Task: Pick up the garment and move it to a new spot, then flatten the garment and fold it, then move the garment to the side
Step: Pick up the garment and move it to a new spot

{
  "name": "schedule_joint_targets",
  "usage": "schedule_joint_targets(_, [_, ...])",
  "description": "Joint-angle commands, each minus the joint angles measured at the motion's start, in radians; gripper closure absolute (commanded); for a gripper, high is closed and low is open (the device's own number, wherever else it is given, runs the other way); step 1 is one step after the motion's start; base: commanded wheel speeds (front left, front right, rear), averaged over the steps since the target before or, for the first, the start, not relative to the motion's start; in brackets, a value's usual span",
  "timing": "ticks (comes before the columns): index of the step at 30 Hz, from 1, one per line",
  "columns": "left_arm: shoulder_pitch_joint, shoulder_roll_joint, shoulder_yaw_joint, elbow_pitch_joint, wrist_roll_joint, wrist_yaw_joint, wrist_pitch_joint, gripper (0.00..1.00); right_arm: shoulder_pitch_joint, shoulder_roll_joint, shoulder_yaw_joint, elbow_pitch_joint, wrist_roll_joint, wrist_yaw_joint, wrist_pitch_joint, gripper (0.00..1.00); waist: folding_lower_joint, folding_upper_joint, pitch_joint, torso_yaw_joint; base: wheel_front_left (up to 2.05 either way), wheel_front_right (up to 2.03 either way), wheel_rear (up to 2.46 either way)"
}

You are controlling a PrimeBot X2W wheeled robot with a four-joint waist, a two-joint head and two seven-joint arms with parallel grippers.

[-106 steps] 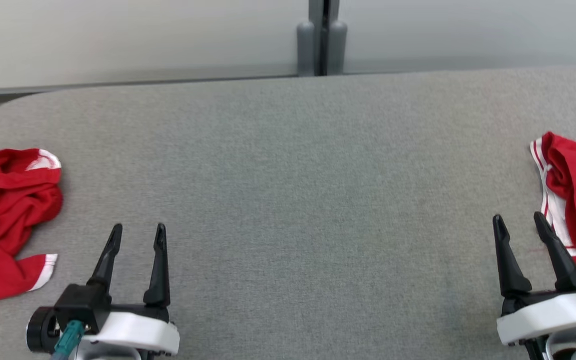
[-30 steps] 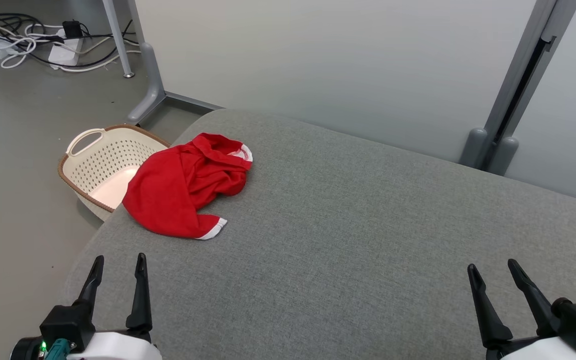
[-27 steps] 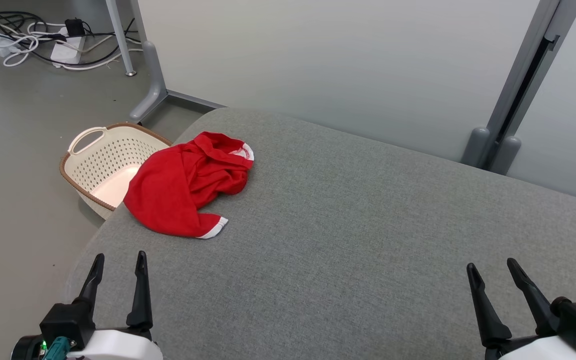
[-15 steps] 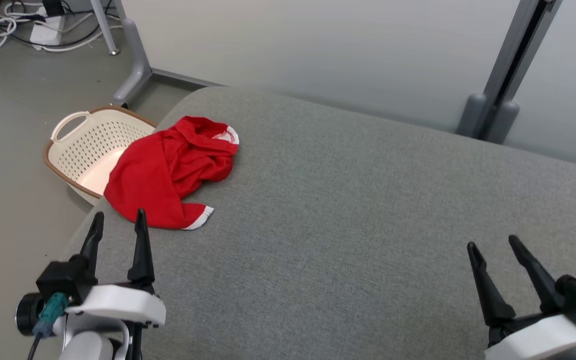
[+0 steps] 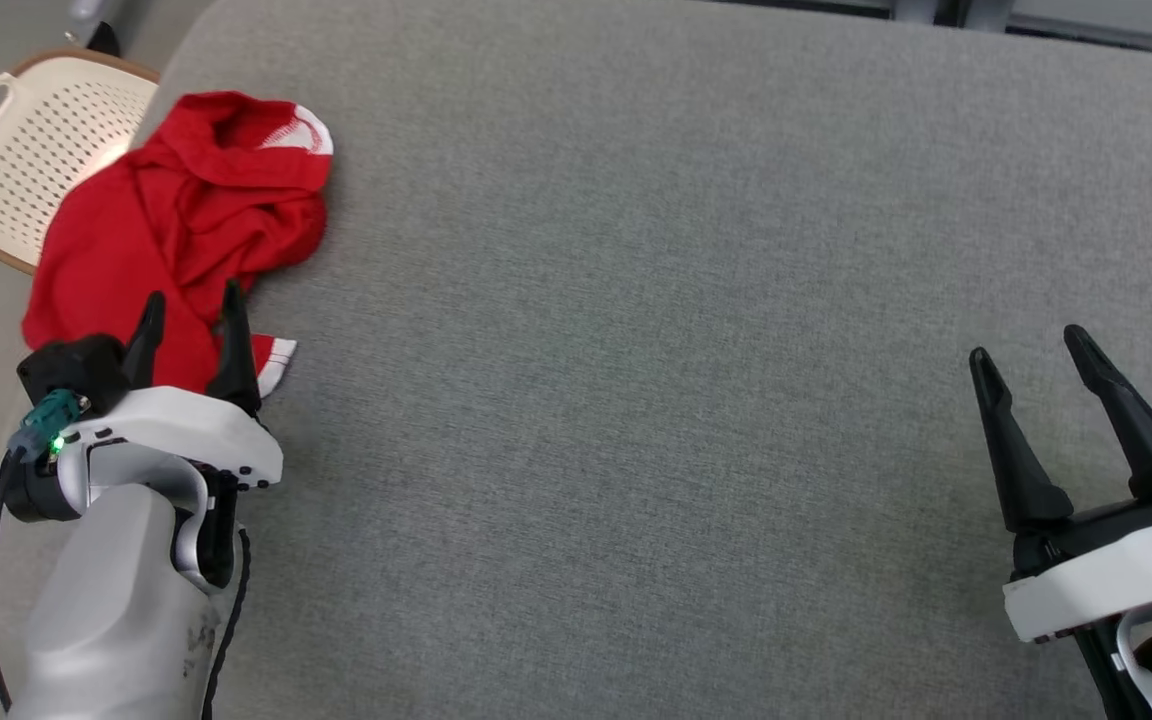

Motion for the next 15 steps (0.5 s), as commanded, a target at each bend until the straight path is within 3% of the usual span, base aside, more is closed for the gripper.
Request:
schedule_joint_targets(1, [-0.042,0.01,0.003,0.059,-0.007,-0.013,-0.004,0.0,-0.02,-0.006,-0.005,0.0,-0.003,0.0,-0.007,0.0,0.0,0.0,0.082,-0.052,0.0,0.0,0.0])
schedule_joint_targets(9, [-0.162,0.006,0.011,0.381,-0.05,-0.051,0.09,0.0,-0.05,-0.007,-0.014,0.02,-0.002,0.0,-0.027,0.0,0.0,0.0,0.115,-0.069,0.0,0.0,0.0])
schedule_joint_targets(10, [-0.165,0.005,0.011,0.404,-0.055,-0.057,0.095,0.34,-0.053,-0.002,-0.014,0.022,-0.001,0.0,-0.029,0.0,0.0,0.0,0.113,-0.07,0.0,0.0,0.0])
schedule_joint_targets(11, [-0.175,0.011,0.007,0.438,-0.056,-0.065,0.082,1.0,-0.055,0.006,-0.012,0.029,-0.002,0.0,-0.034,0.0,0.0,0.0,0.106,-0.072,0.0,0.0,0.0])
schedule_joint_targets(15, [-0.183,0.028,0.01,0.442,-0.044,-0.056,0.021,1.0,-0.052,0.016,-0.015,0.051,0.0,0.0,-0.049,0.0,0.0,0.0,0.077,-0.074,0.0,0.0,0.0])
